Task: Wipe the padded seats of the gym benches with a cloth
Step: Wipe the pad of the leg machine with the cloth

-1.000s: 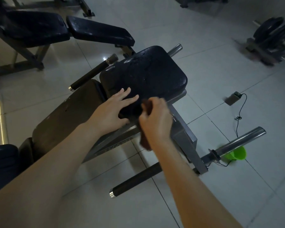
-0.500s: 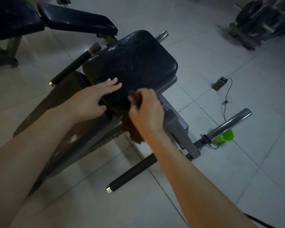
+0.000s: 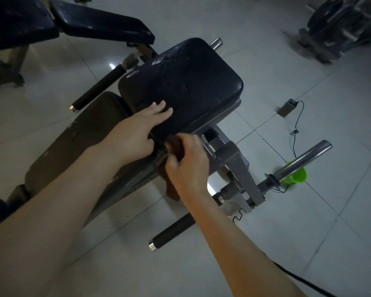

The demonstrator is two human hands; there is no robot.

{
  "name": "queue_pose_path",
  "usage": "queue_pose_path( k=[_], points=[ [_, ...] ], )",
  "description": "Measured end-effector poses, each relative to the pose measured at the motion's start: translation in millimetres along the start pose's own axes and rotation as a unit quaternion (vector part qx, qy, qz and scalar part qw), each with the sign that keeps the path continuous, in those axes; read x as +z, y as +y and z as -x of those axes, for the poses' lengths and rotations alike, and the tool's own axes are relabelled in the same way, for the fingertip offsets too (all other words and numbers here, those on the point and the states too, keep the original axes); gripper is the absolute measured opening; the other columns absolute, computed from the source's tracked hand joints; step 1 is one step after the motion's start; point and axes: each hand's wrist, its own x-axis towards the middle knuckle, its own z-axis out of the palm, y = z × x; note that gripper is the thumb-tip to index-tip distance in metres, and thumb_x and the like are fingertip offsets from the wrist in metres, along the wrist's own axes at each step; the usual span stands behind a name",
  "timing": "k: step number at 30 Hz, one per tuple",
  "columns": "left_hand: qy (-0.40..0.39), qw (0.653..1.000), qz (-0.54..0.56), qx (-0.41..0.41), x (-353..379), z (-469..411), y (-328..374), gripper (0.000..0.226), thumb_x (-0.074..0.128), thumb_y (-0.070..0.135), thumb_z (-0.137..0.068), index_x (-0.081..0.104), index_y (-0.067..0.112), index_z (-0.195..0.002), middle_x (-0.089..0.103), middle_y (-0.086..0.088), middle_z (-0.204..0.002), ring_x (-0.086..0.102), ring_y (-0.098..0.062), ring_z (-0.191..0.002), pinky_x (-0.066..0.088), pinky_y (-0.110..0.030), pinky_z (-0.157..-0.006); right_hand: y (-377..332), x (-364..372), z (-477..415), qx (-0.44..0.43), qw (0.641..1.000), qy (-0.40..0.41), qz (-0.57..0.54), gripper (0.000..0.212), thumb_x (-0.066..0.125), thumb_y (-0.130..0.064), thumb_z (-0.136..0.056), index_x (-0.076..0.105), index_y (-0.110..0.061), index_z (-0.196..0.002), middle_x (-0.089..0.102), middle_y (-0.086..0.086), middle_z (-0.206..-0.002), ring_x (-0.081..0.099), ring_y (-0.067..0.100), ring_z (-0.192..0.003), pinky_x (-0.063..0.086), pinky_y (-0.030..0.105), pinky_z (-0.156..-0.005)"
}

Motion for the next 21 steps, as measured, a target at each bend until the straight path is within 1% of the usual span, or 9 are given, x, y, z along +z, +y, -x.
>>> queue_pose_path(
  k=[2,3,5,8,12,14,16,18,21],
  points=[
    [-0.004,1.000,-0.006,0.001,-1.5,0.2,-2.1,0.089,0.057,-0.006,-0.086,0.019,0.038,-0.154,0.003,0.018,-0.162,-0.001,0.007,-0.142,0.030,-0.032,-0.117,7.8,0.2,6.0,-0.035,0.996,-0.065,0.054,0.027,0.065,-0.021,-0.092,0.061,-0.016,-0.119,0.055,-0.005,-0.110,0.043,-0.006,-0.083,0.035,0.000,-0.072],
    [-0.005,1.000,-0.004,0.001,-1.2,0.3,-3.0,0.089,0.057,-0.006,-0.086,0.019,0.038,-0.154,0.003,0.018,-0.162,-0.001,0.006,-0.142,0.030,-0.031,-0.116,11.0,-5.6,1.9,-0.007,0.996,-0.067,0.059,0.028,0.064,-0.022,-0.093,0.060,-0.017,-0.120,0.055,-0.005,-0.111,0.044,-0.005,-0.085,0.036,0.002,-0.072],
    [0.002,1.000,0.002,0.001,0.8,-0.1,-5.0,0.090,0.057,-0.007,-0.086,0.019,0.038,-0.153,0.004,0.019,-0.162,-0.001,0.008,-0.142,0.028,-0.030,-0.117,15.5,-24.4,-16.4,0.057,0.998,-0.002,0.034,0.026,0.064,-0.022,-0.093,0.059,-0.016,-0.118,0.053,-0.007,-0.108,0.045,-0.003,-0.082,0.040,0.008,-0.076],
    [0.007,1.000,0.005,0.004,4.3,-1.4,-5.8,0.091,0.057,-0.008,-0.085,0.020,0.038,-0.153,0.004,0.020,-0.161,-0.001,0.009,-0.141,0.027,-0.025,-0.116,14.7,-55.4,-49.9,0.041,0.992,0.115,0.010,0.023,0.066,-0.025,-0.092,0.061,-0.014,-0.112,0.055,-0.006,-0.102,0.047,-0.004,-0.081,0.038,0.005,-0.073],
    [0.007,1.000,0.011,0.002,5.0,-1.7,-5.2,0.090,0.057,-0.008,-0.085,0.020,0.038,-0.153,0.004,0.022,-0.161,-0.002,0.010,-0.140,0.025,-0.025,-0.117,25.4,-64.3,-80.2,0.074,0.985,0.153,0.022,0.024,0.064,-0.026,-0.093,0.063,-0.011,-0.112,0.061,0.002,-0.105,0.050,0.007,-0.088,0.034,0.004,-0.071],
    [0.002,1.000,0.011,0.002,3.6,-1.9,-5.1,0.089,0.057,-0.008,-0.086,0.020,0.038,-0.153,0.004,0.021,-0.161,-0.002,0.010,-0.140,0.024,-0.027,-0.118,24.7,-52.5,-78.5,0.081,0.983,0.164,0.005,0.023,0.064,-0.024,-0.093,0.063,-0.011,-0.112,0.062,0.003,-0.105,0.050,0.004,-0.087,0.035,0.004,-0.073],
    [0.001,1.000,0.007,0.003,2.3,-1.8,-5.1,0.089,0.057,-0.007,-0.086,0.020,0.038,-0.154,0.004,0.021,-0.161,-0.002,0.010,-0.140,0.027,-0.027,-0.117,16.6,-32.9,-64.3,0.063,0.985,0.158,-0.021,0.022,0.066,-0.017,-0.091,0.063,-0.010,-0.111,0.060,0.001,-0.103,0.048,-0.004,-0.084,0.037,0.002,-0.076],
    [-0.003,1.000,0.001,0.004,1.2,-2.2,-5.6,0.089,0.058,-0.006,-0.086,0.021,0.037,-0.154,0.004,0.021,-0.161,-0.002,0.009,-0.141,0.029,-0.027,-0.116,7.0,-12.1,-39.5,0.040,0.991,0.122,-0.037,0.025,0.066,-0.010,-0.088,0.062,-0.010,-0.113,0.055,-0.001,-0.103,0.047,-0.012,-0.085,0.035,-0.001,-0.081],
    [-0.011,1.000,0.004,0.005,0.0,-2.8,-5.9,0.090,0.058,-0.007,-0.085,0.021,0.038,-0.154,0.004,0.021,-0.161,-0.002,0.010,-0.140,0.032,-0.026,-0.112,0.1,11.5,-4.6,-0.003,0.996,0.062,-0.058,0.033,0.067,-0.007,-0.085,0.060,-0.008,-0.118,0.055,0.000,-0.106,0.047,-0.014,-0.089,0.040,0.003,-0.084]
  ],
)
